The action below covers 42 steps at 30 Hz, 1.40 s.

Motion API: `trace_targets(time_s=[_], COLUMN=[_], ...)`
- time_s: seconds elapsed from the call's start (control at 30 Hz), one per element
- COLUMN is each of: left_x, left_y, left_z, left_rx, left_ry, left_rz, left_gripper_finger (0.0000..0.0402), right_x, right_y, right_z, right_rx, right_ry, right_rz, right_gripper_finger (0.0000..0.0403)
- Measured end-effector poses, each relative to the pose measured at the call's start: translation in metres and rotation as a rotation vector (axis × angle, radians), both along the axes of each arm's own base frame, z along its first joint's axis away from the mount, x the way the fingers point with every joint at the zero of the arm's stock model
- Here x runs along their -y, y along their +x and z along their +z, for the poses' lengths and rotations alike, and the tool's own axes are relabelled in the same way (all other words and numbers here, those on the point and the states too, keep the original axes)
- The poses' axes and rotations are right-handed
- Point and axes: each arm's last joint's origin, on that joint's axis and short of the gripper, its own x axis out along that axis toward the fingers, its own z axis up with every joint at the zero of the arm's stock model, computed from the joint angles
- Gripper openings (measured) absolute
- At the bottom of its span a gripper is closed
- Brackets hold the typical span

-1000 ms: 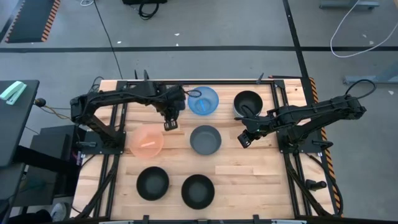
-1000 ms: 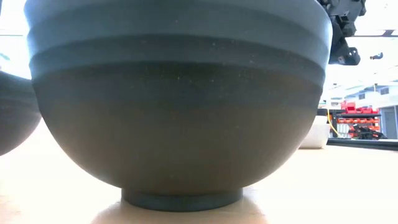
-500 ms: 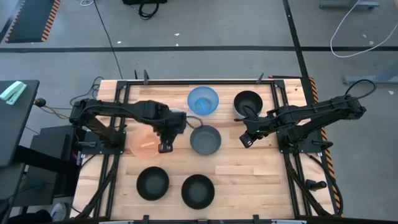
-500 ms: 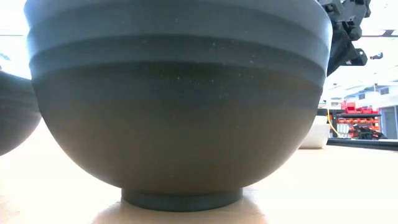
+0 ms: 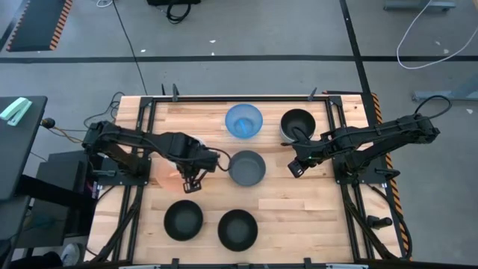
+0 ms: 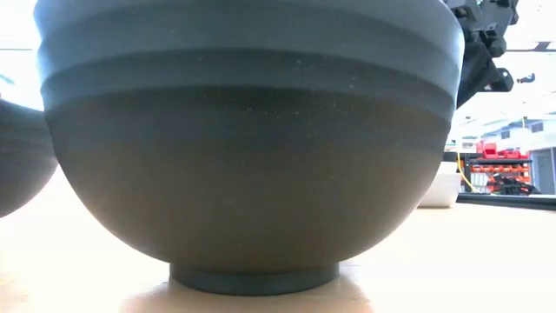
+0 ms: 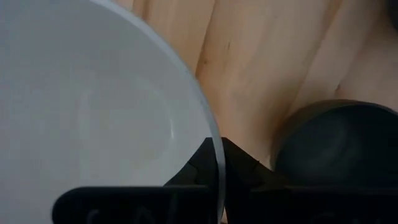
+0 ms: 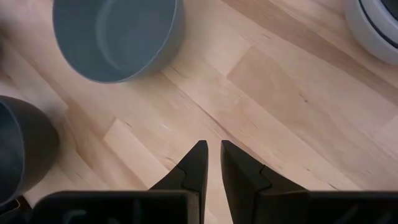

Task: Nest bowls inside each other
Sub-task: Stack the white bowl on top of the orange bowl

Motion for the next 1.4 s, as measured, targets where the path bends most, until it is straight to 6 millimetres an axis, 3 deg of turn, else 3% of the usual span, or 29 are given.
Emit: trace_targets(time_s=[0.37,0.77,1.13,1.4], left_x=[0.012,0.019,-0.001,-0.023], left_y=[-0.006,-0.004,-0.008,0.006], left_z=[-0.003,-0.06,-0.107,-0.111], left_rx=[-0.038,-0.05,-0.03,0.13], left_ry=[-0.019,-0.117,-0.112,-0.103], left_rz=[0.227,0.309,0.414,0.401], left_gripper_finger=[0.001,0.001,0.001,0.001], right_x=[0.0,-0.008,-0.008,-0.008], right_y=[0.0,-0.001,-0.001,-0.001], right_z=[0.0,0.0,0.0,0.0], right_rx=[-0.001,0.001,0.002,0.004], right_ry=[-0.012,-0.032,-0.03,-0.02], right_rz=[0.028,0.075,0.074,0.053], right_gripper_finger=[0.0051,0.0048,0.0031,0.0019])
